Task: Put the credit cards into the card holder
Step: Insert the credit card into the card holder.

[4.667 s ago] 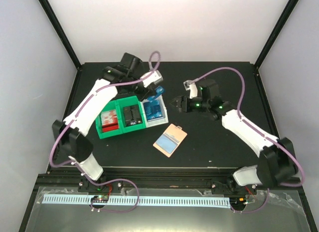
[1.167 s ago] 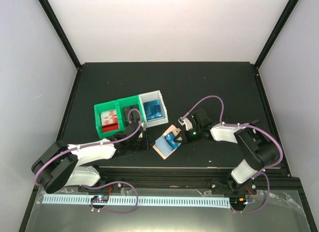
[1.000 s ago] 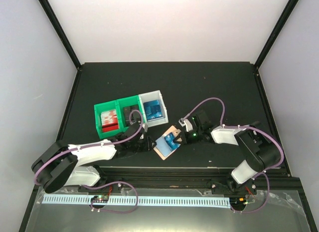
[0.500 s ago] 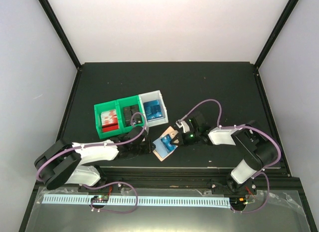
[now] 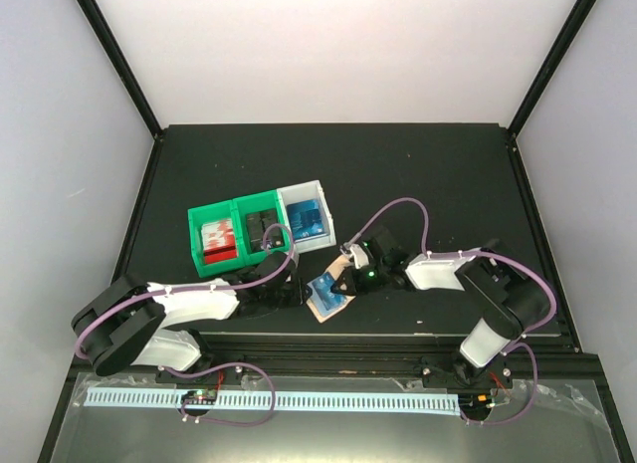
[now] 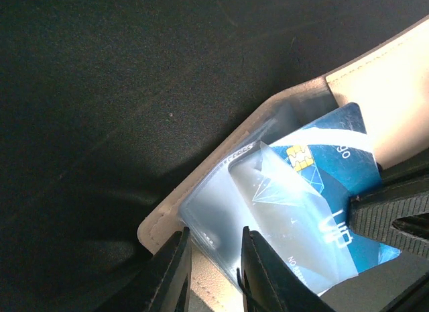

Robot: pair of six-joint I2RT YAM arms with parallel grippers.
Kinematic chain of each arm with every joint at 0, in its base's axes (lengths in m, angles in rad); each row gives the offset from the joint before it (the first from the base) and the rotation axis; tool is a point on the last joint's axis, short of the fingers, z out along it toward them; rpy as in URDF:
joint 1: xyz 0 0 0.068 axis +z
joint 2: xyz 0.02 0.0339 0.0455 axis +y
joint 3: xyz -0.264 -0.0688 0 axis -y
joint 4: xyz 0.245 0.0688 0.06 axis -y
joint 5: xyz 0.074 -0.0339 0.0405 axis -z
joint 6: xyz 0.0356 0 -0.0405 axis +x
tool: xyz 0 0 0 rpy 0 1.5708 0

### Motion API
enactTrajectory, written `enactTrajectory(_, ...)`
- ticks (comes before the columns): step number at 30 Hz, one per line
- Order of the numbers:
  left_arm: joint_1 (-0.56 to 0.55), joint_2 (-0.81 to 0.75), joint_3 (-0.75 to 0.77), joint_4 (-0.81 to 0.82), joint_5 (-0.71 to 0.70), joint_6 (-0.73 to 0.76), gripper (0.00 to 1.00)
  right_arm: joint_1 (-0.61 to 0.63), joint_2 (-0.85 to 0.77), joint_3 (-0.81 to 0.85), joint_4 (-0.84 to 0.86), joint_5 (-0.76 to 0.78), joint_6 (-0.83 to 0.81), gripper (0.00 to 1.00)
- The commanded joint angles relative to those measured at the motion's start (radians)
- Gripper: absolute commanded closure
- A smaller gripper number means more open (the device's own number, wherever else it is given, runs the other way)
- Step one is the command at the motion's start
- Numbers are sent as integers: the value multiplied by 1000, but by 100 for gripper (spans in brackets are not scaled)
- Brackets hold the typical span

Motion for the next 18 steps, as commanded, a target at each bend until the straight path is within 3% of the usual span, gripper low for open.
enactTrajectory(1,-13,39,5,-27,-29,3,77,31,-8,16,-81,129,-1,85)
enactTrajectory(9,-13,21,2,-21,-22,17,77,57,-160,35,-240,304,-7,58)
enactTrajectory(18,-14,24,-6,0,-5,21,78,127,-63,121,-294,385,-27,57)
